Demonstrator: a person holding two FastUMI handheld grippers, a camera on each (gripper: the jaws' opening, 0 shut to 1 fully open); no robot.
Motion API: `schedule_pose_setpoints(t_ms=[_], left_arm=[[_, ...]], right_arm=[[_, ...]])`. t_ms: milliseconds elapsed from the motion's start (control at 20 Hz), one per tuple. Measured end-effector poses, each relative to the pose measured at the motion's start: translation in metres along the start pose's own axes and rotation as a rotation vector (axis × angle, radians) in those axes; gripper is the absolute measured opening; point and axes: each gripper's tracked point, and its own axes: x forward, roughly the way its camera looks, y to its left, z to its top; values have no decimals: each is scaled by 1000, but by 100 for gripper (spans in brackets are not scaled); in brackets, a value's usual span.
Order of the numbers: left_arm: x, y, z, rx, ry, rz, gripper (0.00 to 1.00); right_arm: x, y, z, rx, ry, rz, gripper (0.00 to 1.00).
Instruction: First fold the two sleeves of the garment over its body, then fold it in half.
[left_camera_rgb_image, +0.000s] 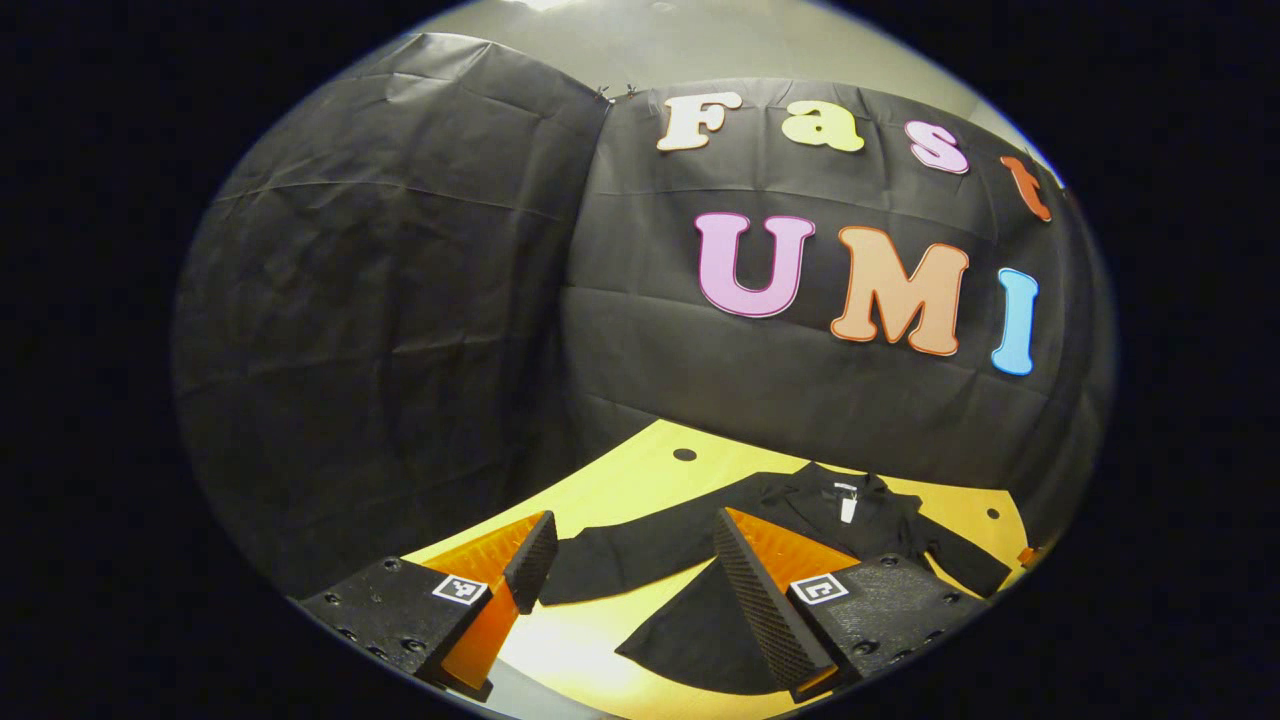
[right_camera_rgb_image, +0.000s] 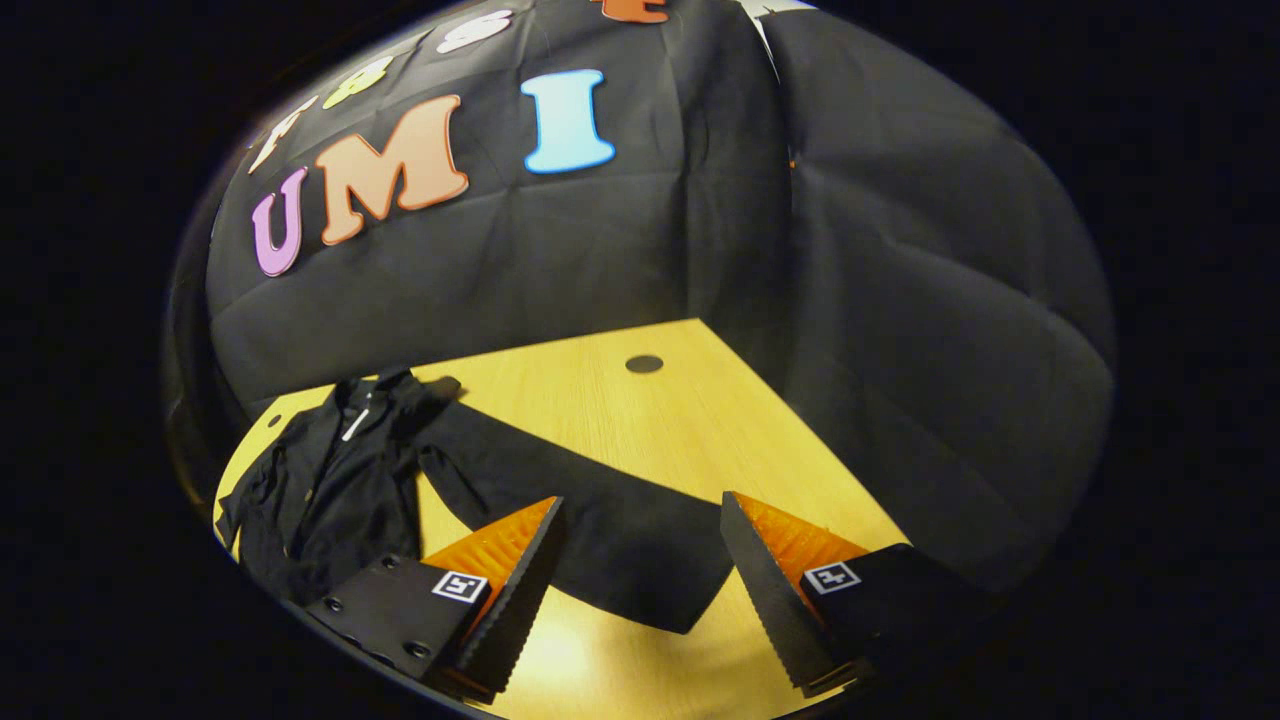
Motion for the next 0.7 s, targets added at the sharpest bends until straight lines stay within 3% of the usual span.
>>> schedule_pose_setpoints(t_ms=[150,350,400,450,500,700], left_arm=[[-2,7,-4,12,8,35,94],[-2,7,-5,27,12,53,93],[-2,6,-7,30,17,53,94],[-1,3,-9,32,22,52,94],[-1,2,-10,35,26,49,93],[2,-5,-13,43,35,36,94]], right_arm=[[18,-10,-27,8,85,-8,95],[30,-10,-44,2,136,3,99],[30,-13,-53,0,152,4,94],[31,-12,-60,-2,173,10,99],[32,-14,-61,-19,164,5,94],[36,-14,-62,-74,143,-2,96]])
